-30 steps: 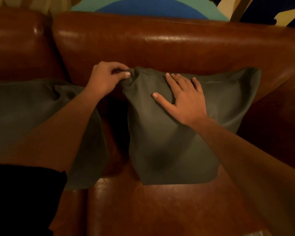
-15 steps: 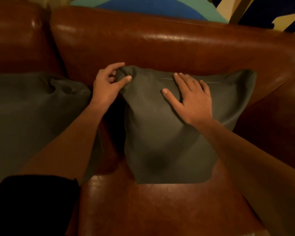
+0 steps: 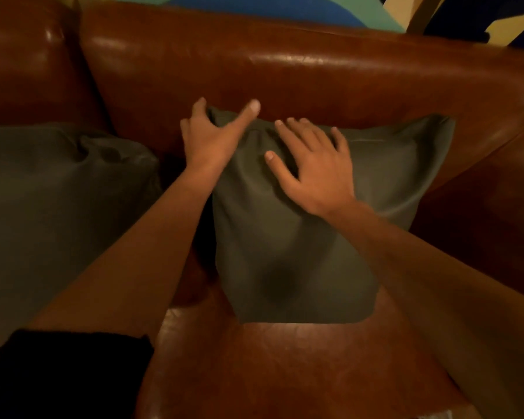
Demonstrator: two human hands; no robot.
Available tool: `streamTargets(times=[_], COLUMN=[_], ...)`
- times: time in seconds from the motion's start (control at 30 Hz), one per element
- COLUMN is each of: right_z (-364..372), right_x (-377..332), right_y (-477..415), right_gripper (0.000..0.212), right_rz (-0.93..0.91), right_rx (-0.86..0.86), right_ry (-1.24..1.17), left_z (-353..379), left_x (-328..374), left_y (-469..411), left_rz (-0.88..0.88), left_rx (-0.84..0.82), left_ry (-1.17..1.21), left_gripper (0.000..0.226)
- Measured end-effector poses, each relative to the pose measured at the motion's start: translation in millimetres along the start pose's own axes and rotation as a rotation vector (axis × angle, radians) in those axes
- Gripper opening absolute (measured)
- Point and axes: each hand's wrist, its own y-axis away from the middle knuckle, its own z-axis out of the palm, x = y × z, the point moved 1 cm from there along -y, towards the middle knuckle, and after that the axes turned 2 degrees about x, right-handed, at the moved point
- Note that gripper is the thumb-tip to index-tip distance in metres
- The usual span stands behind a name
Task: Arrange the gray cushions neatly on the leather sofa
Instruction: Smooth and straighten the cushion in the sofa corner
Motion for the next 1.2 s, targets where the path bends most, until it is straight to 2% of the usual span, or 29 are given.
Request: streamTargets(times=[0.07,0.17,0.27,0.37,0.5,0.6,0.67,0.77,0.83,0.9,0.97,1.07,1.13,1.2], right_z=[4,7,4,-8,-21,-21,-23,-20,-10,3,9,15,19,21], right_x=[-9,3,38,94,141,140,123,72,45,44,65,97,108,111], right_y=[-2,-3,5,20,33,33,33,41,58,74,81,83,84,86], right_gripper=[0.056,0.052,0.052,0.053,0.06,0.061,0.059,0.058,0.055,0.052,0.051,0.051,0.052,0.053], right_rz=[-0.07,-0.018,0.112,0.282,0.3,0.339,0.33,0.115,-0.078,-0.217,-0.279,-0.282,-0.277,-0.269], right_rx=[-0.034,-0.051,-0.07,-0.116,-0.222,-0.206,-0.073,0.119,0.121,0.085,0.129,0.204,0.212,0.219], right_ry=[-0.009,0.011,0.035,0.063,0.103,0.132,0.115,0.012,-0.045,-0.001,0.023,0.061,0.086,0.108], left_z=[7,7,6,6,9,11,22,46,51,45,33,22,25,31], left_x=[1,-5,-10,-11,-6,3,6,-8,-30,-57,-80,-98,-102,-107], left_y=[3,0,-6,-8,0,30,61,110,130,134,127,116,116,122], left_rz=[0.035,0.04,-0.034,-0.036,-0.016,0.253,0.525,0.82,0.939,0.987,0.97,0.843,0.782,0.649], left_rx=[0.029,0.091,0.099,0.118,0.161,0.322,0.304,0.163,0.111,0.063,0.044,0.033,0.044,0.086], left_ry=[-0.032,0.031,0.106,0.046,-0.119,-0.416,-0.494,-0.55,-0.657,-0.77,-0.844,-0.882,-0.877,-0.814], left_gripper=[0.067,0.044,0.039,0.038,0.044,0.05,0.052,0.052,0.05,0.052,0.059,0.069,0.072,0.076])
